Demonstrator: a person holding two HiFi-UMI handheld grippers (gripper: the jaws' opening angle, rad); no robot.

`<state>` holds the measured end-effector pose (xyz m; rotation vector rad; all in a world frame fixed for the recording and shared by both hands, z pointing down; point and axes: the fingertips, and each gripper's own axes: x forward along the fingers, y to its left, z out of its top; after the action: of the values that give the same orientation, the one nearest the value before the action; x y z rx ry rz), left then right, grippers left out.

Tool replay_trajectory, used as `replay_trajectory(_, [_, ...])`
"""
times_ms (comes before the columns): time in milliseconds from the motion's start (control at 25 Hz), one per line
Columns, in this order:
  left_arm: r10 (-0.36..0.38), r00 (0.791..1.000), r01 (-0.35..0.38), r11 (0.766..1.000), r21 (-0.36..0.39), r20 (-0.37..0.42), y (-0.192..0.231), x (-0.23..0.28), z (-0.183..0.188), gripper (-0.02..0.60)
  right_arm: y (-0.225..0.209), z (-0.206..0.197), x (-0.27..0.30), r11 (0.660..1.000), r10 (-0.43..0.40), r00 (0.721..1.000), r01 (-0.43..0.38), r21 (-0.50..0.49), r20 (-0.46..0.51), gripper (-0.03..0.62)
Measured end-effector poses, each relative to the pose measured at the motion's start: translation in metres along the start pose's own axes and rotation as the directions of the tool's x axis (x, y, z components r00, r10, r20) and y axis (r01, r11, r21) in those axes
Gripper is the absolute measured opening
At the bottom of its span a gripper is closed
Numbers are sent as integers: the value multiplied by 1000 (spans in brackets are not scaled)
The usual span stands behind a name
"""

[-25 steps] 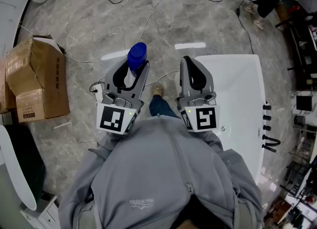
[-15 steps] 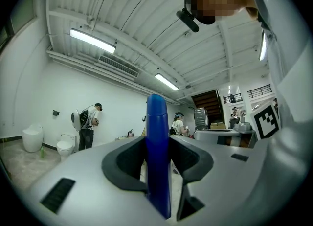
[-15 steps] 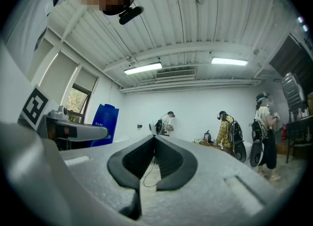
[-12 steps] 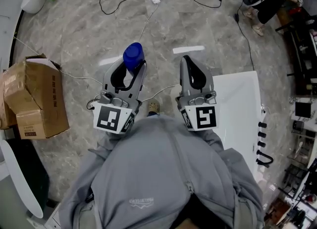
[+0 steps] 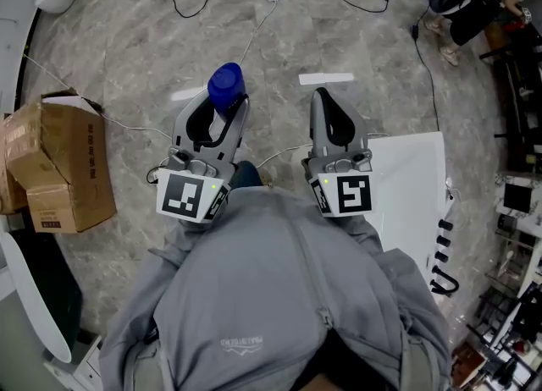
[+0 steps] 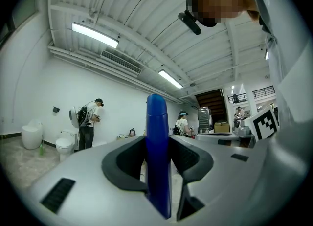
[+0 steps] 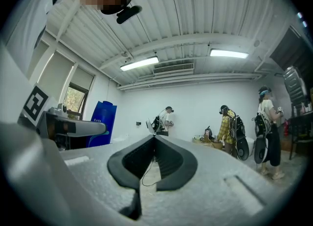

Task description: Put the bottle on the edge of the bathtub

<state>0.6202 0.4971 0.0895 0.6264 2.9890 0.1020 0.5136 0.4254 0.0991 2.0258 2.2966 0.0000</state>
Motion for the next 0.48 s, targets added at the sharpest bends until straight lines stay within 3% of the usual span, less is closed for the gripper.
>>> replay_trajectory(280, [-15, 1000, 15, 1000, -5, -3, 15, 14, -2, 150, -4, -5, 15, 1000, -21, 1000, 21, 3, -1, 3])
replay_trajectory(480, [-75, 997, 75, 997, -21, -4, 35, 45, -12, 150, -18, -13, 38, 997, -82, 997, 82, -16, -3, 3])
